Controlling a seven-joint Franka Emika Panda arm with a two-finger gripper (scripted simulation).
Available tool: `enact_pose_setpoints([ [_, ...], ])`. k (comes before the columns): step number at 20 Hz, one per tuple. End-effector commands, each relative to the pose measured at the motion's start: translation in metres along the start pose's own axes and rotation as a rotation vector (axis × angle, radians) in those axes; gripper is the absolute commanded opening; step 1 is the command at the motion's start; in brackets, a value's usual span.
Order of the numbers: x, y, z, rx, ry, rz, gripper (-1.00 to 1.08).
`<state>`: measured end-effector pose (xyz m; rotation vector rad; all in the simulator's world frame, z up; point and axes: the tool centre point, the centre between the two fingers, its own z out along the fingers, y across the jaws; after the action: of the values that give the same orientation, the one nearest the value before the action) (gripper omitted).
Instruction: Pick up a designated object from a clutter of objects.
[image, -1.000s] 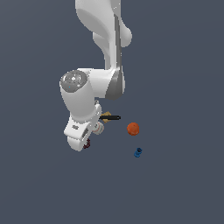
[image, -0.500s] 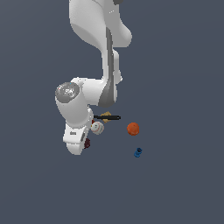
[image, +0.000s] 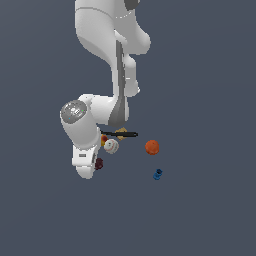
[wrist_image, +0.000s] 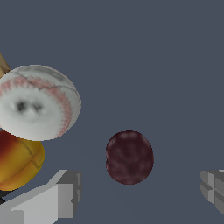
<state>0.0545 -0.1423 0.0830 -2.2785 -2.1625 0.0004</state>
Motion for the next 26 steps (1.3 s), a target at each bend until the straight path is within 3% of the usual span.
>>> enact_pose_setpoints([
  [1,-0.002,0.0,0.003,0.0,0.0,-0.016,1.0],
  [9,-0.003,-0.001,0.008,0.0,0.0,-0.021,1.0],
  [23,-0.003,-0.001,0.055,0.0,0.0,-0.024,1.0],
  [24,-0.003,-0.001,0.055,0.0,0.0,-0.024,-1.0],
  [26,-0.003,-0.001,0.055,0.0,0.0,-0.024,-1.0],
])
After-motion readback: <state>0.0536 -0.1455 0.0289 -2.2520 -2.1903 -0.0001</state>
